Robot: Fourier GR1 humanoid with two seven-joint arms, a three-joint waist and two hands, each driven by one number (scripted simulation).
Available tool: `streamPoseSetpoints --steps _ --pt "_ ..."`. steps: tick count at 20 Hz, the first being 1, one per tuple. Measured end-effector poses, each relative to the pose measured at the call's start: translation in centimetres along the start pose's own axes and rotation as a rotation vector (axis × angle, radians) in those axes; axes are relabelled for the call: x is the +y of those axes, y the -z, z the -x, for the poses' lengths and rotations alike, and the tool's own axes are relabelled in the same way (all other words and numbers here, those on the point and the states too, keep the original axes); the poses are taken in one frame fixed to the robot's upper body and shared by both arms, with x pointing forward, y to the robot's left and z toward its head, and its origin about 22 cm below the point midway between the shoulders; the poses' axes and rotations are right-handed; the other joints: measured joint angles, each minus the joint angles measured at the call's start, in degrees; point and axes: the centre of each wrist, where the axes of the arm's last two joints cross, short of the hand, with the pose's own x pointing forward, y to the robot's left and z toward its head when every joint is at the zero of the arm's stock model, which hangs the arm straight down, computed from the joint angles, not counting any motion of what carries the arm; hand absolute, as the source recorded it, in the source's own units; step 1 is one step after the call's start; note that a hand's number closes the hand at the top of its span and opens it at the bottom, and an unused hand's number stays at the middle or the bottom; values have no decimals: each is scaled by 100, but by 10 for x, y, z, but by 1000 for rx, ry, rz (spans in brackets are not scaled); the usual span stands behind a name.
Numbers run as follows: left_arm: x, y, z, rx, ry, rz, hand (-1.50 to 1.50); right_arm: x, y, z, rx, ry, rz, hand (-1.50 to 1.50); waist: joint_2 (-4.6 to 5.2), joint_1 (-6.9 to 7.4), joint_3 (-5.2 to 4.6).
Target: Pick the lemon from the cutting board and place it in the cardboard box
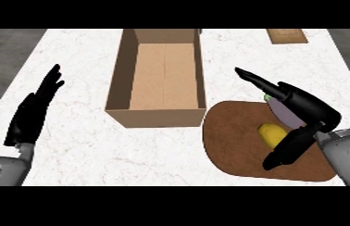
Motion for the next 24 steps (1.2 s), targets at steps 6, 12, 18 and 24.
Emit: streamPoseSetpoints --steps 6,12,18,24 --pt "8 -3 21 79 45 -83 0 -11 -46 42 -39 127 -139 -150 125 -39 40" --pt "11 -1 30 96 58 -95 0 -48 -53 41 -67 -34 -143 -150 132 10 44" --pt "9 2 34 101 63 -90 0 -68 -43 27 -58 -346 -324 -150 130 50 28" --pt "9 2 41 110 67 -97 0 -75 -32 26 -17 -565 -554 -150 90 18 13"
